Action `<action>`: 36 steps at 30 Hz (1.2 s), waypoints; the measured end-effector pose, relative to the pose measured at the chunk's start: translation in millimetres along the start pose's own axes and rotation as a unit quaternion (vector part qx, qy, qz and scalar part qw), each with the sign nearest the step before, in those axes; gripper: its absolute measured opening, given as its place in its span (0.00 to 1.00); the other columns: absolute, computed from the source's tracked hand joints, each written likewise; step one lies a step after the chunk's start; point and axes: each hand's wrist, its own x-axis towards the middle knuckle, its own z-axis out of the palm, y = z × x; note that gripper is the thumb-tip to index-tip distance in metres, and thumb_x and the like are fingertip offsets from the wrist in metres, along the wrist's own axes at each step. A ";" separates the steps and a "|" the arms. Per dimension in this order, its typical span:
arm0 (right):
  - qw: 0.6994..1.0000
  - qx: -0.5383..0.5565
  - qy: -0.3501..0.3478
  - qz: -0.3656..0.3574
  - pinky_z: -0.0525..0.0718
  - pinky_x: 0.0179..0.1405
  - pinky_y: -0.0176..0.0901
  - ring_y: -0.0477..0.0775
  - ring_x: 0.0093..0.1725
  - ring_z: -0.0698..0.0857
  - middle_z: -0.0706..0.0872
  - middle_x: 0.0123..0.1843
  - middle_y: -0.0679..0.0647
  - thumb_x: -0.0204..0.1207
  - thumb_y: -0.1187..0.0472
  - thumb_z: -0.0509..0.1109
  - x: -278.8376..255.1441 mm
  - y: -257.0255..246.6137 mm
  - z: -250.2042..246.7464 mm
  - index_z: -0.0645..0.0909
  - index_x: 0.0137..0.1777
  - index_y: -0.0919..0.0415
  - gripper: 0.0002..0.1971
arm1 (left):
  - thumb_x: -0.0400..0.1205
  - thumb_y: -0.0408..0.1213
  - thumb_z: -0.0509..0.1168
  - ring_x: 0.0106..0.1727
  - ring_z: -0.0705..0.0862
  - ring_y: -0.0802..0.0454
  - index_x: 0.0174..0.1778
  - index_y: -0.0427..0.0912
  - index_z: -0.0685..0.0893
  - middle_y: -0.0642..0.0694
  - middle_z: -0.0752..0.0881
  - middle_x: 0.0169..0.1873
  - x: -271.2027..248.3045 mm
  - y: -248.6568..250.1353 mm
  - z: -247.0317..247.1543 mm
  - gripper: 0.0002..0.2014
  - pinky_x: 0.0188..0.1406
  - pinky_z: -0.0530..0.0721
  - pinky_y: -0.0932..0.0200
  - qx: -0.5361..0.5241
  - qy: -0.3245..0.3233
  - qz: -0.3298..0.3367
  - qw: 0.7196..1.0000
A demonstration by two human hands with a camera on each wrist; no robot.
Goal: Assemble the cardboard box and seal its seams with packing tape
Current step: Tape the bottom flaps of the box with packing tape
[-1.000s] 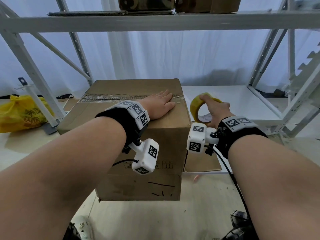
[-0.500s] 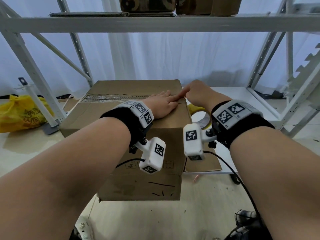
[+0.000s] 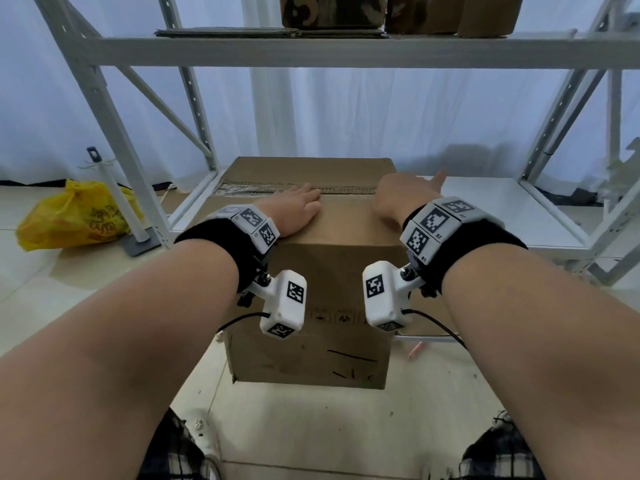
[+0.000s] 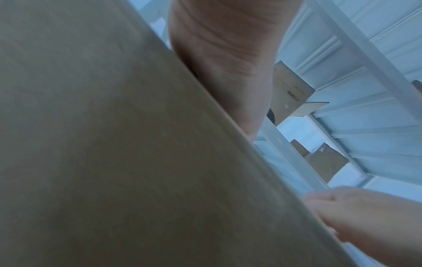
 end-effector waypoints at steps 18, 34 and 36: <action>1.000 -0.004 0.001 0.010 0.47 0.79 0.68 0.65 0.76 0.69 0.77 0.72 0.62 0.84 0.54 0.53 3.5 -21.2 2.6 0.77 0.68 0.62 0.20 | 0.81 0.66 0.42 0.79 0.63 0.41 0.80 0.42 0.63 0.41 0.64 0.79 -11.7 -70.5 1.5 0.38 0.76 0.64 0.40 0.028 0.085 -0.198 0.976; 0.979 0.198 0.009 -0.043 0.73 0.49 0.45 0.62 0.59 0.81 0.83 0.61 0.63 0.82 0.43 0.60 -49.1 14.0 14.4 0.80 0.59 0.67 0.25 | 0.80 0.70 0.42 0.74 0.72 0.41 0.75 0.42 0.72 0.40 0.73 0.74 -63.9 13.3 4.6 0.40 0.72 0.70 0.42 0.020 -0.005 -0.130 0.991; 0.972 0.231 0.008 -0.052 0.76 0.50 0.45 0.64 0.59 0.83 0.84 0.59 0.64 0.82 0.46 0.62 -56.0 15.6 14.0 0.80 0.58 0.69 0.23 | 0.80 0.70 0.44 0.78 0.64 0.40 0.74 0.44 0.72 0.38 0.70 0.76 -65.7 13.3 10.9 0.38 0.77 0.60 0.37 -0.014 0.028 -0.130 0.991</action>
